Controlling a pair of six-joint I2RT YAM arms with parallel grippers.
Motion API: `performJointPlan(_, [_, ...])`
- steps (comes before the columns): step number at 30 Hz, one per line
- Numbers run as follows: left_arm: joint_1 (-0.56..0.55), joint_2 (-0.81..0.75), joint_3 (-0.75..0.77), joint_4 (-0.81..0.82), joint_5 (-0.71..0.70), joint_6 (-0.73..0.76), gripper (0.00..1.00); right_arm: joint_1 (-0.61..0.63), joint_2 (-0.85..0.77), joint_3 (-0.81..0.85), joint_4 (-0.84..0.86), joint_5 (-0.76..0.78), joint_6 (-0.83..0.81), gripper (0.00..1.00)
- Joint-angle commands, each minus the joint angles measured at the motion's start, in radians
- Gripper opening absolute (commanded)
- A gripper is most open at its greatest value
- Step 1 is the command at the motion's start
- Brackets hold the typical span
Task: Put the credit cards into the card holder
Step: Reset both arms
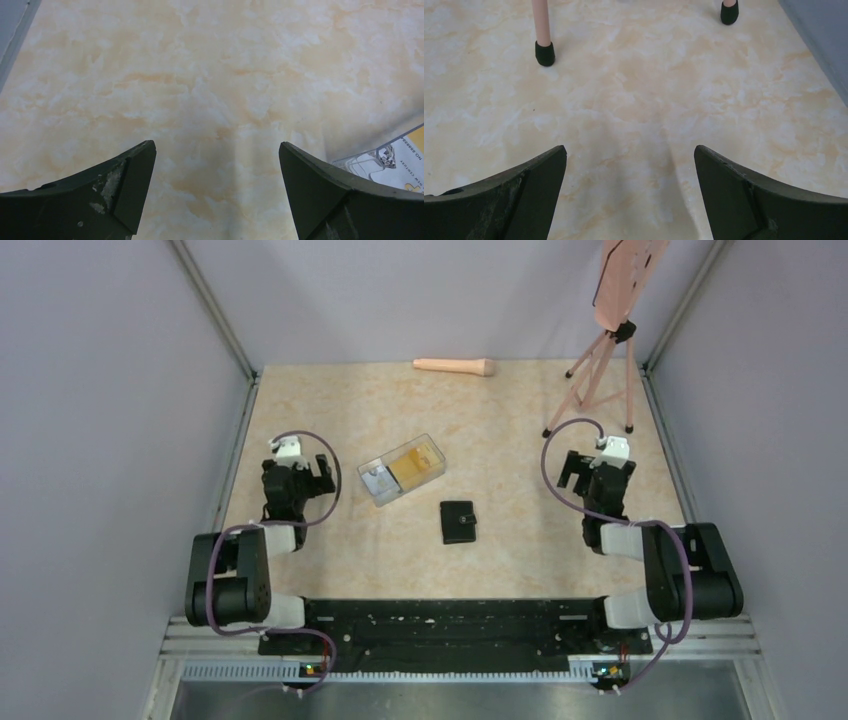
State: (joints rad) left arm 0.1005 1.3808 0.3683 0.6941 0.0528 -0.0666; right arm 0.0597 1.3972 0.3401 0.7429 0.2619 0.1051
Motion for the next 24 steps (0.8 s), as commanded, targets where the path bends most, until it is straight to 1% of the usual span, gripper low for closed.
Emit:
performJointPlan(1, [0.002,0.048,0.001,0.201,0.059,0.043,0.99,-0.038,0.024,-0.028,0.207,-0.059,-0.04,0.99])
performJointPlan(2, [0.002,0.043,-0.018,0.211,0.044,0.029,0.99,-0.038,0.024,-0.03,0.212,-0.064,-0.043,0.99])
performJointPlan(3, [0.002,0.058,-0.041,0.261,0.045,0.029,0.99,-0.038,0.024,-0.029,0.21,-0.074,-0.046,0.99])
performJointPlan(5, [0.003,0.099,-0.075,0.403,0.049,0.037,0.99,-0.039,0.027,-0.029,0.213,-0.078,-0.048,0.99])
performJointPlan(6, [0.002,0.099,-0.077,0.412,0.05,0.037,0.99,-0.038,0.028,-0.029,0.213,-0.078,-0.048,0.99])
performJointPlan(8, [0.002,0.077,-0.06,0.333,0.052,0.036,0.99,-0.038,0.028,-0.029,0.214,-0.079,-0.049,0.99])
performJointPlan(10, [0.002,0.068,-0.048,0.293,0.052,0.036,0.99,-0.038,0.027,-0.029,0.214,-0.078,-0.049,0.98])
performJointPlan(12, [0.002,0.067,-0.048,0.297,0.052,0.037,0.99,-0.038,0.026,-0.03,0.216,-0.077,-0.051,0.97])
performJointPlan(15, [0.003,0.067,-0.051,0.301,0.051,0.039,0.99,-0.037,0.026,-0.031,0.216,-0.077,-0.051,0.99])
performJointPlan(24, [0.002,0.069,-0.049,0.299,0.05,0.039,0.99,-0.038,0.026,-0.03,0.217,-0.076,-0.052,0.99])
